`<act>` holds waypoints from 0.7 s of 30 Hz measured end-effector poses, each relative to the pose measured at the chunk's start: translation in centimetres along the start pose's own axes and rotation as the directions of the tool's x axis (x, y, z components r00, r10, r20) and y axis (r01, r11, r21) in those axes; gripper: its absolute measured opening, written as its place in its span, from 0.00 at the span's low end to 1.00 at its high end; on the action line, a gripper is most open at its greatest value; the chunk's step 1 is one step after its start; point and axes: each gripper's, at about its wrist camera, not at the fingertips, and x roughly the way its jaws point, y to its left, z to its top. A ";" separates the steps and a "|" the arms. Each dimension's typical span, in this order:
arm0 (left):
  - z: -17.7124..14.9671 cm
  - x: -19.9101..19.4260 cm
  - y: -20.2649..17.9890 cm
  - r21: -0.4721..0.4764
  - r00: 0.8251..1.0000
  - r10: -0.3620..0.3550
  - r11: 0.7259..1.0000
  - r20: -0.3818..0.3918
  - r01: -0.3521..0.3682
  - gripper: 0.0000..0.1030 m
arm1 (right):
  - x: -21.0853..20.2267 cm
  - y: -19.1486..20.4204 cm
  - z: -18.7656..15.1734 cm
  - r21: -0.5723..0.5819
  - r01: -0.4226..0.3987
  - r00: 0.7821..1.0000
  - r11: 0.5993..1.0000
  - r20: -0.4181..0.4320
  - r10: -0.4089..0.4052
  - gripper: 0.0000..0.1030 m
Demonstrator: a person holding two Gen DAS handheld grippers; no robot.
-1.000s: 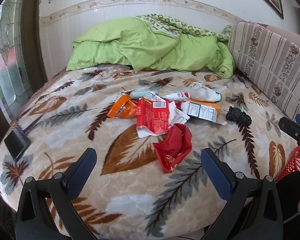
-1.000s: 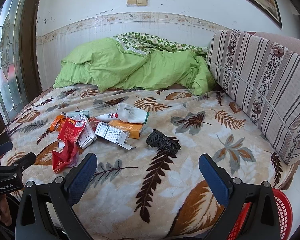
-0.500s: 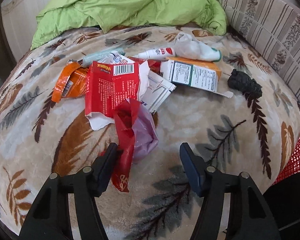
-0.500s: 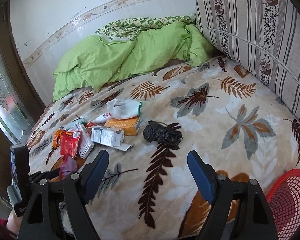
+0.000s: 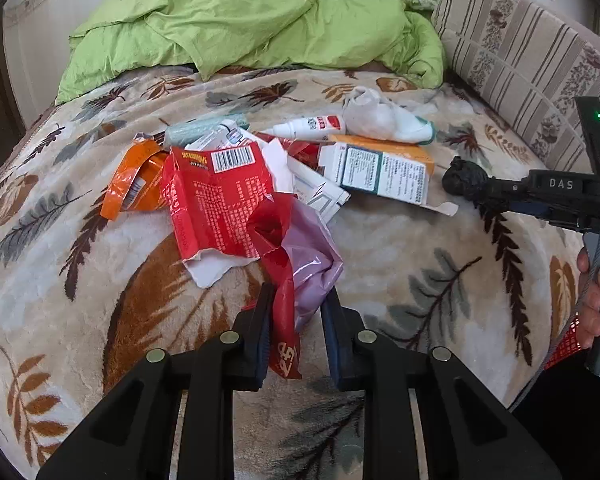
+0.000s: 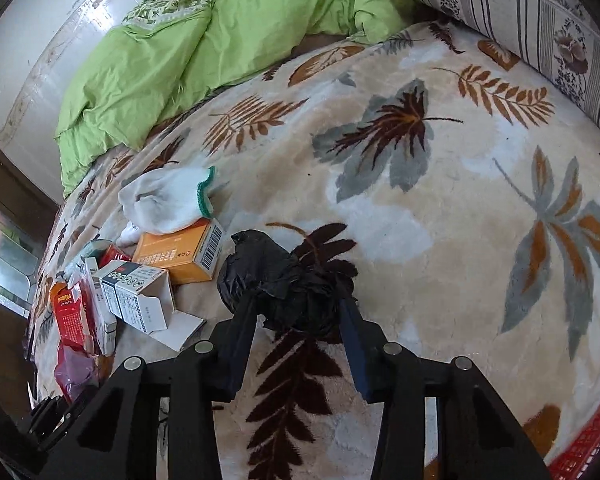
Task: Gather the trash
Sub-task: 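Grasp the black plastic bag with the right tool while the left tool grasps the red wrapper, then carry both items over the red basket and open both tools to drop them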
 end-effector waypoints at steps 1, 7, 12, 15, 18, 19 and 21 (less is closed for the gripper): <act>0.0 -0.3 0.0 -0.003 1.000 -0.018 1.000 0.012 0.018 0.21 | -0.4 0.3 -0.1 -0.018 -0.001 1.000 1.000 0.018 0.001 0.41; 0.3 -1.9 -0.8 -0.008 0.992 -0.092 0.996 0.085 0.093 0.21 | -3.5 2.2 -1.0 -0.101 0.038 0.989 0.994 0.145 -0.023 0.40; 0.3 -2.3 -0.9 -0.018 0.989 -0.114 0.993 0.093 0.116 0.21 | -5.5 2.8 -2.0 -0.106 -0.005 0.982 0.994 0.186 0.025 0.40; 0.5 -2.7 -1.5 -0.012 0.985 -0.137 0.990 0.104 0.139 0.21 | -6.9 2.8 -2.9 -0.092 -0.053 0.980 0.994 0.186 0.070 0.40; 0.6 -3.2 -3.2 0.037 0.982 -0.157 0.987 0.110 0.153 0.21 | -9.7 2.2 -4.1 -0.094 -0.076 0.972 0.993 0.217 0.095 0.40; 0.7 -3.4 -3.9 0.058 0.980 -0.168 0.985 0.109 0.162 0.21 | -10.5 1.9 -4.5 -0.093 -0.078 0.970 0.993 0.222 0.097 0.40; 1.0 -3.9 -6.0 0.112 0.975 -0.195 0.977 0.105 0.184 0.21 | -12.4 0.7 -5.6 -0.085 -0.081 0.968 0.993 0.232 0.098 0.40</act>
